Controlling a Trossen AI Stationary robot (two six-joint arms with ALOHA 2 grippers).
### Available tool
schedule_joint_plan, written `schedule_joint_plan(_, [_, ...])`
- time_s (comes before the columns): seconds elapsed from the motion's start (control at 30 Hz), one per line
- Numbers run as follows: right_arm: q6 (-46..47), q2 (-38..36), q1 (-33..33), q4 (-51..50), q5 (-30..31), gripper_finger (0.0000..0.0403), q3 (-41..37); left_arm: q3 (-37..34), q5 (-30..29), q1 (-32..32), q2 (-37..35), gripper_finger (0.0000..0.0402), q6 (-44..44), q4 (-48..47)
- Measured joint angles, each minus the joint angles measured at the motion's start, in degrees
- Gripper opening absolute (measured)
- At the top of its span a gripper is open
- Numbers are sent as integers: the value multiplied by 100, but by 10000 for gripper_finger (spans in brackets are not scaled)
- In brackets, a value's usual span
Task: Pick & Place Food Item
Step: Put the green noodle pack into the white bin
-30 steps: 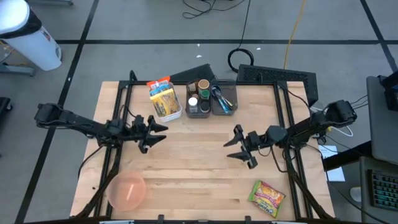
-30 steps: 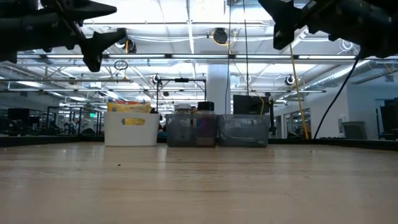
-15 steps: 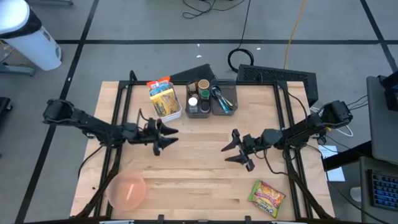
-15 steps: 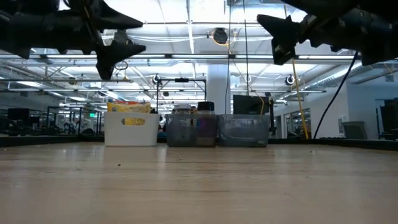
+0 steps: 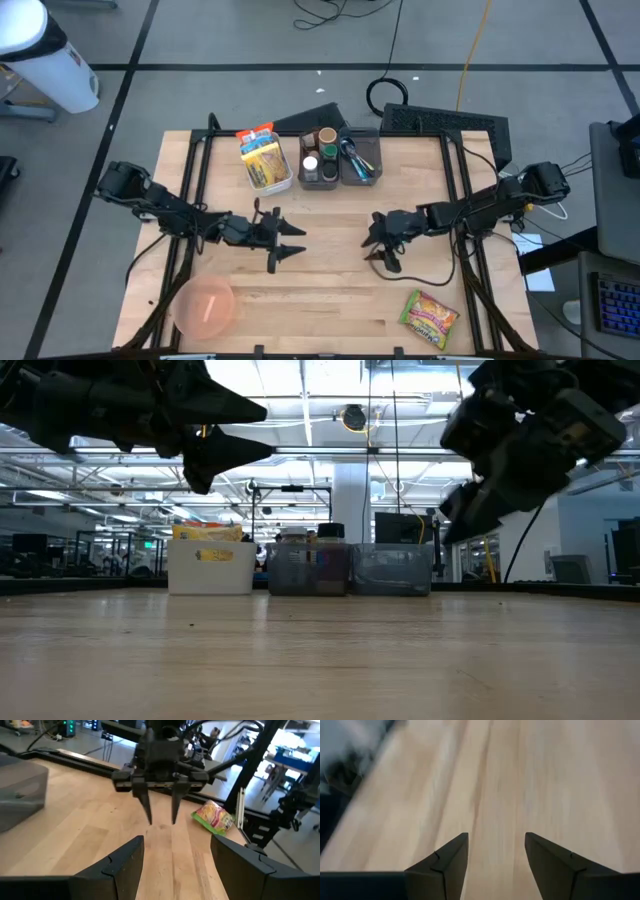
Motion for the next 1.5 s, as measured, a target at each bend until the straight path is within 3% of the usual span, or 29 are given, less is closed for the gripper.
schedule_joint_plan(0.2, [392, -57, -39, -2434, -813, 185, 563, 324, 132, -48, 217, 239, 423, -26])
schedule_joint_plan(0.37, [1388, -179, -50, -3043, -2025, 185, 619, 448, 597, 81, 210, 239, 631, -29])
schedule_joint_plan(0.47, [1826, -287, -42, -3167, -2377, 183, 621, 449, 917, 214, 210, 239, 634, -37])
schedule_joint_plan(0.67, [2202, -598, 1, -4073, -2378, 180, 617, 451, 1262, 424, 210, 239, 380, -120])
schedule_joint_plan(0.9, [2908, -786, 209, -4871, -2388, 176, 612, 449, 1314, 475, 210, 239, 907, -223])
schedule_joint_plan(1.23, [4121, -779, 1198, -4511, -2351, 175, 610, 449, 1494, 705, 210, 239, 1001, -207])
schedule_joint_plan(1.4, [4231, -719, 1442, -4478, -1756, 175, 467, 449, 1499, 668, 210, 239, 958, -186])
schedule_joint_plan(1.5, [4303, -649, 1466, -4188, -1765, 174, 194, 449, 1505, 598, 210, 239, 824, -169])
